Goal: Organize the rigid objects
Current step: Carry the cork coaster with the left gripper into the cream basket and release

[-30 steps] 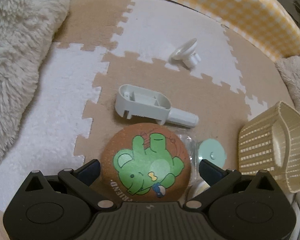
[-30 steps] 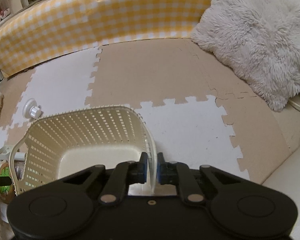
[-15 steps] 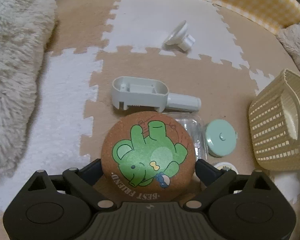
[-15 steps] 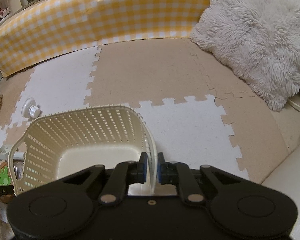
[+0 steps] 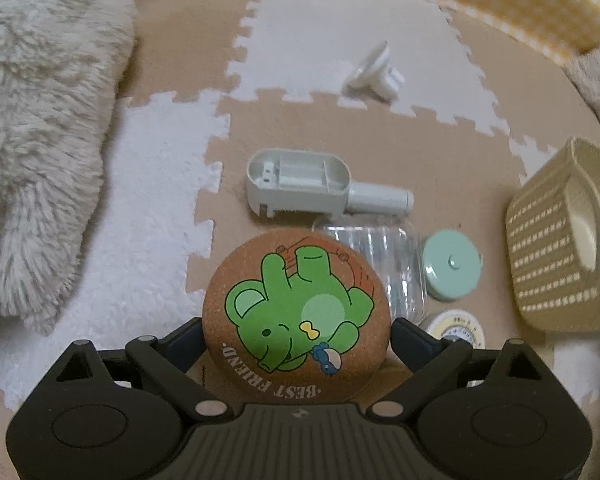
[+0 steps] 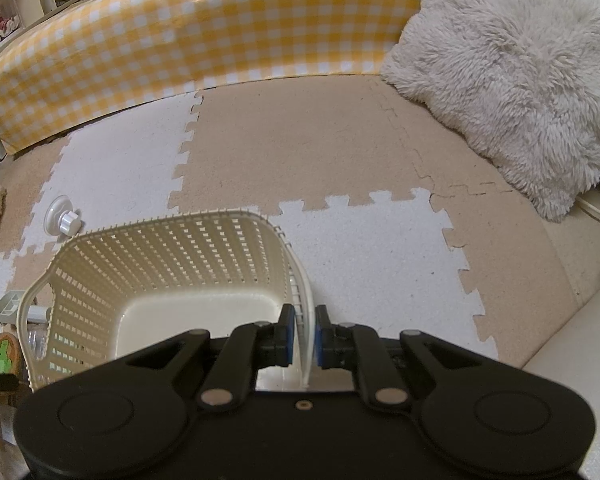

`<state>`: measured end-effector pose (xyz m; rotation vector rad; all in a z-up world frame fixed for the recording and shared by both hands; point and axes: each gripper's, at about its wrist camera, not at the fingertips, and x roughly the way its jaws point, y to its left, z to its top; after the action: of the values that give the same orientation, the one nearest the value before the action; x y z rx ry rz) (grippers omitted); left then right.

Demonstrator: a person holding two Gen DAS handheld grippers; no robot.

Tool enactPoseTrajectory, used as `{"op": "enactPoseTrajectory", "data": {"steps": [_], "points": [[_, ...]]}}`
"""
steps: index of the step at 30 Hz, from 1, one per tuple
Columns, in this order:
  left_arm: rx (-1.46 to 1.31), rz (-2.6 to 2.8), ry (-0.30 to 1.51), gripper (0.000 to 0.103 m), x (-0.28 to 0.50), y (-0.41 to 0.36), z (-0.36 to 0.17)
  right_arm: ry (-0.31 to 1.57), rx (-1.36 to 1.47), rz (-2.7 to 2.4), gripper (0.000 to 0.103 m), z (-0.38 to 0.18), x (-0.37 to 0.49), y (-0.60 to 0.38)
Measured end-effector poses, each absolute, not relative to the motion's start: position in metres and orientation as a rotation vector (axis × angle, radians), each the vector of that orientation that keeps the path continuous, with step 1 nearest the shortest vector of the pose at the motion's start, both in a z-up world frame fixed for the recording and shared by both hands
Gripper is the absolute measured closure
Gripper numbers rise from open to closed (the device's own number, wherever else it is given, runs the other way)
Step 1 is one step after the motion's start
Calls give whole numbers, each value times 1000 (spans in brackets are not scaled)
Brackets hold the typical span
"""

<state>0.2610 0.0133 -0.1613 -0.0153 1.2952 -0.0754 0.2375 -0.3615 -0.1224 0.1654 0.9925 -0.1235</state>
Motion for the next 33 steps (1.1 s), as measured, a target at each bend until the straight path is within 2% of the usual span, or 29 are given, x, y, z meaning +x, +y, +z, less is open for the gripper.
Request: {"op": "enactPoseTrajectory", "data": {"steps": [16, 28, 33], "points": [[-1, -68, 1298, 5, 267, 12, -167, 993, 165, -123, 93, -122, 238, -362], [-95, -71, 1265, 5, 250, 14, -137, 994, 169, -121, 93, -123, 237, -362], [-71, -125, 1148, 5, 240, 0, -104, 998, 181, -120, 93, -122, 237, -363]]}}
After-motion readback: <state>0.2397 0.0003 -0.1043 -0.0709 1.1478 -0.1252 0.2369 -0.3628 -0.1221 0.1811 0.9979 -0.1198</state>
